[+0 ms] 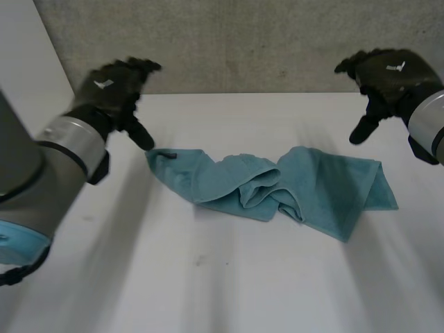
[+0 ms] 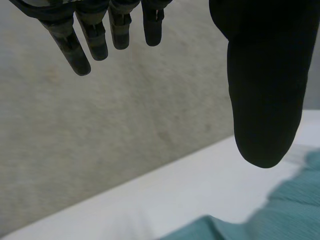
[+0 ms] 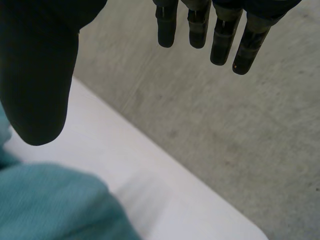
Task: Fold the laundry
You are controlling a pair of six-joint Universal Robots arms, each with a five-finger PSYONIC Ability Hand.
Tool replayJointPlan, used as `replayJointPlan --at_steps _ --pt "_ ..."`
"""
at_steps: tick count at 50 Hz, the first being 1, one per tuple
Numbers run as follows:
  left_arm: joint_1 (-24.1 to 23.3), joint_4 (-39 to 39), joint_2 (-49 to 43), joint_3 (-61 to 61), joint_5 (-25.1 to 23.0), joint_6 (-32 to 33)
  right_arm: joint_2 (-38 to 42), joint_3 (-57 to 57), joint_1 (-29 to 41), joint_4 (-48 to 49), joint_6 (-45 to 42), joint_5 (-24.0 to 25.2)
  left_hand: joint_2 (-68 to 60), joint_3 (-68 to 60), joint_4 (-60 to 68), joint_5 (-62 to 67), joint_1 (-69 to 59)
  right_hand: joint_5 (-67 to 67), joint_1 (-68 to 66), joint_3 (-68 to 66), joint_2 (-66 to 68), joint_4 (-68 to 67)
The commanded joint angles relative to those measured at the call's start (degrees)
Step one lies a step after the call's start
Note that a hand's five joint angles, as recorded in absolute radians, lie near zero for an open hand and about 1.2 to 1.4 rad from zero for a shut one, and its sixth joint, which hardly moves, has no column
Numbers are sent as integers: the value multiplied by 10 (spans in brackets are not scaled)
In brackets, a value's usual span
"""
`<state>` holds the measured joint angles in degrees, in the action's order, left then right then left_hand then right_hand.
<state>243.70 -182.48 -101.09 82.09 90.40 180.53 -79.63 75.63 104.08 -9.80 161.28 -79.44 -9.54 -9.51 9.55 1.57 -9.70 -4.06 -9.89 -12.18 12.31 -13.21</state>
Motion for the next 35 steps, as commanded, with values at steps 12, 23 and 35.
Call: replayJointPlan --at_steps 12,23,35 --pt "-98 0 -222 -102 -38 2 141 65 23 -22 57 0 -66 -66 65 45 -64 41 -1 22 -23 32" --pt "-109 -7 -315 -158 -39 3 157 127 18 43 64 -3 -66 -66 65 45 -64 41 -1 22 -23 32" --pt "-107 -63 -347 -208 -1 60 137 193 14 92 69 -24 -704 -705 704 684 -703 41 -1 22 -23 32"
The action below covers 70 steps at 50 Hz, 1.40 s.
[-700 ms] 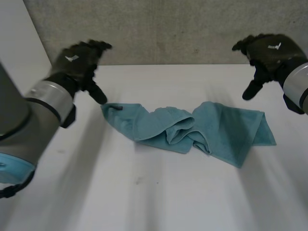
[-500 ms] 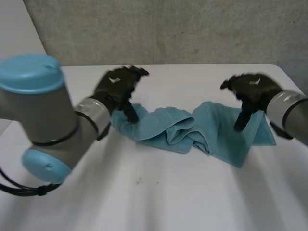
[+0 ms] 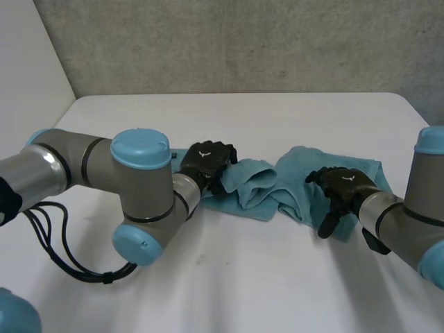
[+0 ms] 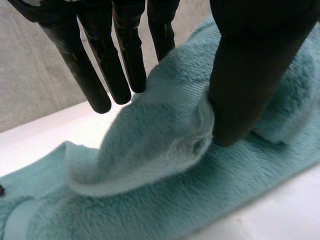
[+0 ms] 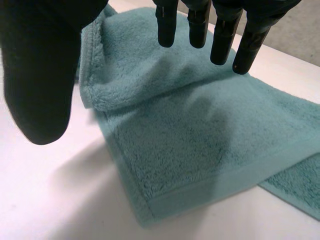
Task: Fold the laundry
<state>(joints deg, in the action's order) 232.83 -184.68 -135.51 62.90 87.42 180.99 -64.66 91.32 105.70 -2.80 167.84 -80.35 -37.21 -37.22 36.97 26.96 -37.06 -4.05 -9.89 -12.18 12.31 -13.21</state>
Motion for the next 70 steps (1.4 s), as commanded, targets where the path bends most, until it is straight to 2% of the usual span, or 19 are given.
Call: replayJointPlan --at_steps 1,3,8,16,24,33,36,37,39,40,45,46,48,50,54,56,59,63,70 --pt "2 -41 -3 -16 28 56 -13 40 -5 21 10 -15 -428 -428 430 430 -429 41 -1 22 -23 32" --pt "3 -56 21 -5 42 104 -13 41 -12 20 19 -14 -428 -428 430 430 -429 41 -1 22 -23 32" --pt "6 -64 101 36 50 137 -19 47 -27 19 51 -9 -428 -428 430 430 -429 41 -1 22 -23 32" --pt "8 -62 238 85 49 139 -26 39 -26 22 136 -8 -428 -428 430 430 -429 41 -1 22 -23 32" --pt "6 -56 314 124 49 140 -9 -2 -14 22 240 8 -428 -428 430 430 -429 41 -1 22 -23 32" --pt "8 -52 369 159 52 136 81 -70 44 25 311 18 -428 -428 430 430 -429 40 -2 21 -23 32" --pt "11 -53 378 166 53 136 114 -105 67 25 318 17 -428 -428 430 430 -429 -121 -162 -139 138 -129" --pt "11 -53 378 166 53 136 114 -105 67 25 318 17 -428 -428 430 430 -429 -122 -163 -140 139 -130" --pt "17 -53 378 166 53 137 122 -126 70 33 320 5 -428 -428 430 430 -429 -589 -630 -607 606 -597" --pt "27 -54 377 167 53 137 122 -143 69 46 313 -12 -428 -428 430 430 -429 -659 -700 -677 676 -667" --pt "73 -61 365 154 47 139 95 -233 59 108 264 -59 -428 -428 430 430 -429 -659 -701 -678 677 -668" --pt "90 -70 353 134 47 141 95 -233 59 108 264 -59 -428 -428 430 430 -429 -659 -701 -678 677 -668" --pt "106 -85 336 101 47 142 48 -321 43 132 165 -59 -428 -428 430 430 -429 -659 -701 -678 677 -668" --pt "120 -97 314 63 49 141 25 -363 37 143 118 -58 -428 -428 430 430 -429 -659 -701 -678 677 -668" --pt "163 -130 289 -35 51 137 -12 -424 35 190 53 -55 -428 -428 430 430 -429 -659 -701 -678 677 -668" --pt "175 -151 290 -50 52 134 -28 -440 35 236 34 -37 -428 -428 430 430 -429 -659 -701 -678 677 -668" --pt "186 -196 293 -52 56 133 -32 -431 32 243 34 -17 -428 -428 430 430 -429 -659 -701 -678 677 -668" --pt "182 -216 294 -27 58 132 -61 -355 32 222 26 48 -428 -428 430 430 -429 -659 -701 -678 677 -668" --pt "181 -213 325 140 55 131 -91 -250 29 166 7 105 -428 -428 430 430 -429 -659 -701 -678 677 -668"
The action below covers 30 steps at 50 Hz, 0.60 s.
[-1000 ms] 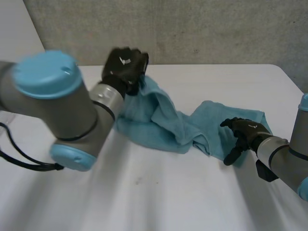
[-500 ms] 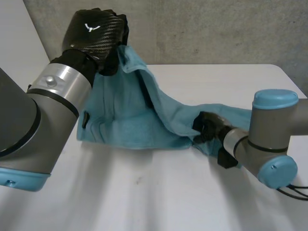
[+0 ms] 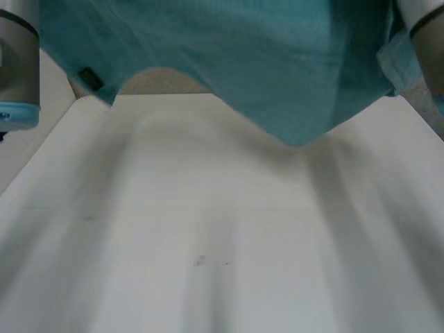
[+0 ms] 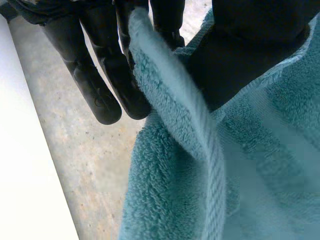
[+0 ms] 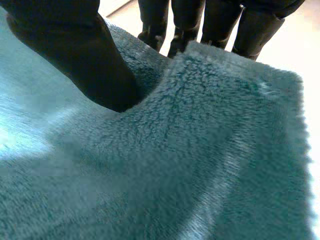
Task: Fold the laundry
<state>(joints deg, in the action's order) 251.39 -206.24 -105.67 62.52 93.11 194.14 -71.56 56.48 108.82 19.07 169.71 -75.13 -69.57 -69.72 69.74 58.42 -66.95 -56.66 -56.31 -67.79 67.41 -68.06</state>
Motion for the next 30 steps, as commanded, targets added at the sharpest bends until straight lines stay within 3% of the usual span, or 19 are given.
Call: replayJointPlan --at_steps 1,6,16,17,18,19,20,24,26,30 --pt "-5 2 27 144 -2 -1 -22 121 -10 -76 -21 60 -104 -103 103 116 -130 -133 -237 -122 126 -119" --pt "0 4 43 282 -4 1 -14 173 -26 -151 -47 73 -104 -103 103 116 -130 -133 -237 -122 126 -119" --pt "2 14 63 356 -4 1 106 205 -61 -215 -81 61 -104 -103 103 116 -130 -133 -237 -122 126 -119" --pt "3 19 69 357 -4 1 113 209 -66 -216 -79 61 -104 -103 103 116 -130 -109 -213 -98 101 -95" --pt "3 19 69 357 -4 1 120 213 -69 -216 -77 58 -104 -103 103 116 -130 -1 -104 11 -7 13" --pt "4 23 73 357 -4 2 120 213 -69 -216 -77 58 -104 -103 103 116 -130 1 -103 12 -8 15" --pt "4 23 73 357 -4 2 122 221 -72 -216 -69 54 -104 -103 103 116 -130 150 47 162 -158 164" --pt "13 26 84 353 -5 2 119 246 -93 -210 -25 45 -104 -103 103 116 -130 231 128 242 -239 245" --pt "20 26 85 351 -5 2 108 276 -113 -195 45 45 -104 -103 103 116 -130 430 327 442 -438 444" --pt "45 24 85 345 -6 2 73 313 -120 -185 108 46 -104 -103 103 116 -130 460 356 471 -467 474"
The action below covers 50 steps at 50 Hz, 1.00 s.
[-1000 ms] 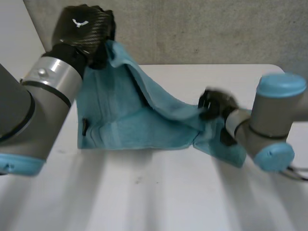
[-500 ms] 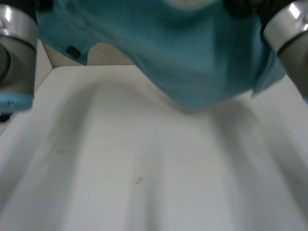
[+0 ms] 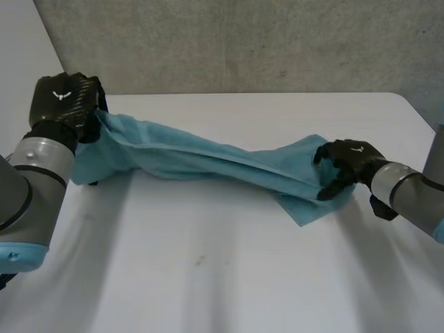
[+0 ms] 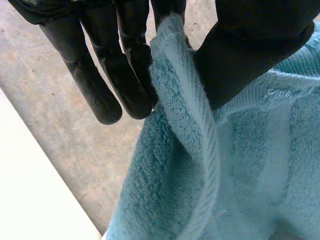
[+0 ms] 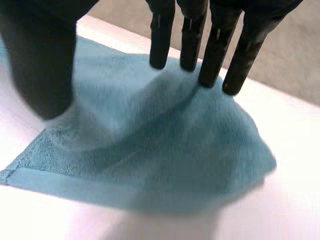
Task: Fold the laundry
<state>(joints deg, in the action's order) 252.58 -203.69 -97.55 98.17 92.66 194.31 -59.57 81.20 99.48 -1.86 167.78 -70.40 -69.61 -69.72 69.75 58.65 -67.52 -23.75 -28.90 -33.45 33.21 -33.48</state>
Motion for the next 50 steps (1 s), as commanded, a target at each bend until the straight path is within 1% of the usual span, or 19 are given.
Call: replayJointPlan --at_steps 1,4,11,13,15,16,18,21,23,24,26,27,28,29,32,33,39,43,50 --pt "34 -1 4 -11 -1 0 -66 87 -30 29 147 -1 -104 -103 103 113 -125 141 92 138 -135 138" --pt "46 -2 3 -17 1 -2 -98 123 -39 38 162 -3 -104 -103 103 113 -125 117 69 114 -112 115" --pt "82 -5 12 -22 3 -3 -150 177 -46 41 152 4 -104 -103 103 113 -125 48 0 45 -43 46" --pt "87 -5 17 -22 3 -4 -157 186 -43 39 137 4 -104 -103 103 113 -125 48 0 45 -43 46" --pt "89 -4 18 -21 3 -4 -160 205 -39 40 91 6 -104 -103 103 113 -125 55 6 52 -50 52" --pt "87 -4 18 -18 2 -4 -160 205 -39 40 91 6 -104 -103 103 113 -125 55 7 52 -50 52" --pt "85 -4 18 -15 2 -4 -157 215 -34 46 52 4 -104 -103 103 113 -125 55 7 52 -50 52" --pt "82 -4 18 -11 2 -4 -155 215 -28 50 45 2 -104 -103 103 113 -125 55 7 52 -50 52" --pt "83 -5 18 -11 2 -4 -137 206 14 56 40 -2 -104 -103 103 113 -125 52 3 49 -46 49" --pt "85 -7 18 -12 2 -4 -136 206 14 56 40 -2 -104 -103 103 113 -125 52 3 49 -46 49" --pt "88 -7 17 -14 2 -5 -93 176 55 57 41 -17 -104 -103 103 113 -125 45 -4 42 -40 42" --pt "91 -8 17 -16 3 -4 -92 176 55 57 41 -17 -104 -103 103 113 -125 45 -4 42 -40 42" --pt "91 -8 17 -16 3 -4 -73 163 67 57 42 -27 -104 -103 103 113 -125 35 -14 32 -30 32" --pt "92 -10 16 -16 2 -5 -73 163 67 57 42 -27 -104 -103 103 113 -125 35 -14 32 -29 32" --pt "92 -10 13 -15 2 -4 -38 129 83 58 49 -56 -104 -103 103 113 -125 -7 -56 -10 12 -10" --pt "92 -10 13 -15 2 -4 -38 129 83 58 49 -56 -104 -103 103 113 -125 -7 -56 -10 13 -10" --pt "91 -10 12 -12 2 -5 26 78 106 57 50 -76 -104 -103 103 113 -125 -68 -116 -71 73 -70" --pt "90 -9 12 -11 2 -10 37 69 106 58 49 -93 -104 -103 103 113 -125 -69 -118 -72 75 -72" --pt "90 -10 11 -11 2 -14 58 54 107 60 47 -98 -104 -103 103 113 -125 -83 -131 -86 88 -86"
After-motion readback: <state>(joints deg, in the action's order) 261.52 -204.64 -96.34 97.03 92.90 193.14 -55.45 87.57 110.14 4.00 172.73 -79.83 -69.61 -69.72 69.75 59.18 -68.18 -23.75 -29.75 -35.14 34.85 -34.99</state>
